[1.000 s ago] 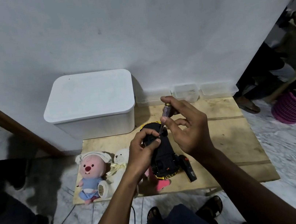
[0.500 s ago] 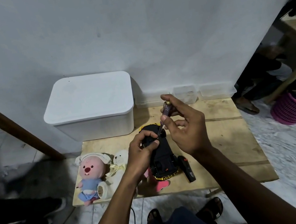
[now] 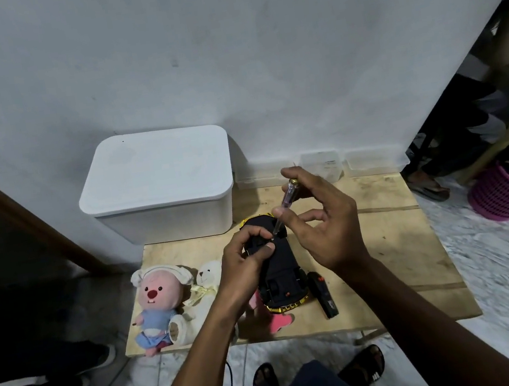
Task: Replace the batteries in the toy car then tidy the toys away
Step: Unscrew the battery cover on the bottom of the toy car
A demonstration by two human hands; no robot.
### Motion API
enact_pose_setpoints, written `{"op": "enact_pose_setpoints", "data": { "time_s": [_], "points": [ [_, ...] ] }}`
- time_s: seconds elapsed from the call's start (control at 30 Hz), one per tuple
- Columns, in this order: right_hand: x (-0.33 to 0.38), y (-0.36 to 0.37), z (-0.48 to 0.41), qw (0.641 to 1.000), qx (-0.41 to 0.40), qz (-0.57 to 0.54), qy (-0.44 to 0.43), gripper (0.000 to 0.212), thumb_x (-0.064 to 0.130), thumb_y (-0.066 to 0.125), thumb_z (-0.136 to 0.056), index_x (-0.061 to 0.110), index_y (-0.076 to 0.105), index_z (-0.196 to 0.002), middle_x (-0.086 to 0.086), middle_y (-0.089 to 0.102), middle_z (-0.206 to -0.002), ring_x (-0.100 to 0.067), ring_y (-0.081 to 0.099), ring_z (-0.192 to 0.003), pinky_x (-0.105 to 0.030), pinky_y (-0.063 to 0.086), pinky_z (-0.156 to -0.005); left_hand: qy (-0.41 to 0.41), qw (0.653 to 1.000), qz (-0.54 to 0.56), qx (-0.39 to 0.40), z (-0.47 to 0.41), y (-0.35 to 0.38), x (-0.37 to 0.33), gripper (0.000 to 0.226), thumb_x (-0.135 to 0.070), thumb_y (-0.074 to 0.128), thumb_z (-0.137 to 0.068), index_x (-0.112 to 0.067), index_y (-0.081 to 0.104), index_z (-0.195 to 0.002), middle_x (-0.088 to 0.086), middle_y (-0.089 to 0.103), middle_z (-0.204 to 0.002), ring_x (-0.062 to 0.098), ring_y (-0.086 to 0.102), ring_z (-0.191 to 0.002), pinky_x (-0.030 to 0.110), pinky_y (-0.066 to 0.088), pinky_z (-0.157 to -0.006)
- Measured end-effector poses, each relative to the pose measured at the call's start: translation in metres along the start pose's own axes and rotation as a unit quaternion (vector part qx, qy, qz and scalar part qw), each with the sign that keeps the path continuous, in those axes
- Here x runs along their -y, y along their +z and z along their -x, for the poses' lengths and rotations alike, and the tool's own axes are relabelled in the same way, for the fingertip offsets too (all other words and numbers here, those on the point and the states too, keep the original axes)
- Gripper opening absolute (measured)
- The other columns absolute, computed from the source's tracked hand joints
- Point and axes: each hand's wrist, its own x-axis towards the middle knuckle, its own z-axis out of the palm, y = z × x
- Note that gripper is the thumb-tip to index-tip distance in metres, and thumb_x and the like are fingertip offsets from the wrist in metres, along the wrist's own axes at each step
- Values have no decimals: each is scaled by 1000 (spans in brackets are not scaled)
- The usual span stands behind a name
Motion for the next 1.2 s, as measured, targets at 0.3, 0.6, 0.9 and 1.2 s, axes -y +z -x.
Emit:
{"op": "enact_pose_setpoints", "data": {
  "time_s": [0.3,0.6,0.9,1.2],
  "points": [
    [0,2,-1,1000,6,13,22,51,7,70,-88,23,57,-135,5,69,-102,-16,69,-95,-39,61,-58,-3,1000,-1,8,0,-1,1,18,-3,67,-83,-21,66,-82,1,65,-97,21,60,-90,39,51,-78],
    [-3,2,-3,1000,-8,14,7,59,3,68,-89,25,50,-141,3,69,-105,-17,70,-93,-40,62,-60,-2,1000,-9,-1,-1,-1,1,22,2,66,-85,-20,67,-82,-1,64,-94,17,58,-88,35,48,-78],
    [-1,3,-6,1000,-2,15,-10,46,2,70,-88,16,62,-131,-3,62,-96,-17,65,-88,-37,59,-53,-11,1000,-1,-1,-1,-1,0,20,3,65,-85,-17,66,-83,1,63,-96,20,60,-89,36,52,-75],
    [0,8,-6,1000,-11,13,5,44,7,74,-87,17,64,-129,-2,61,-98,-17,64,-90,-38,59,-52,-15,1000,7,-7,0,-2,-1,19,4,65,-86,-15,66,-84,7,63,-100,23,61,-91,36,55,-73]
  ]
}}
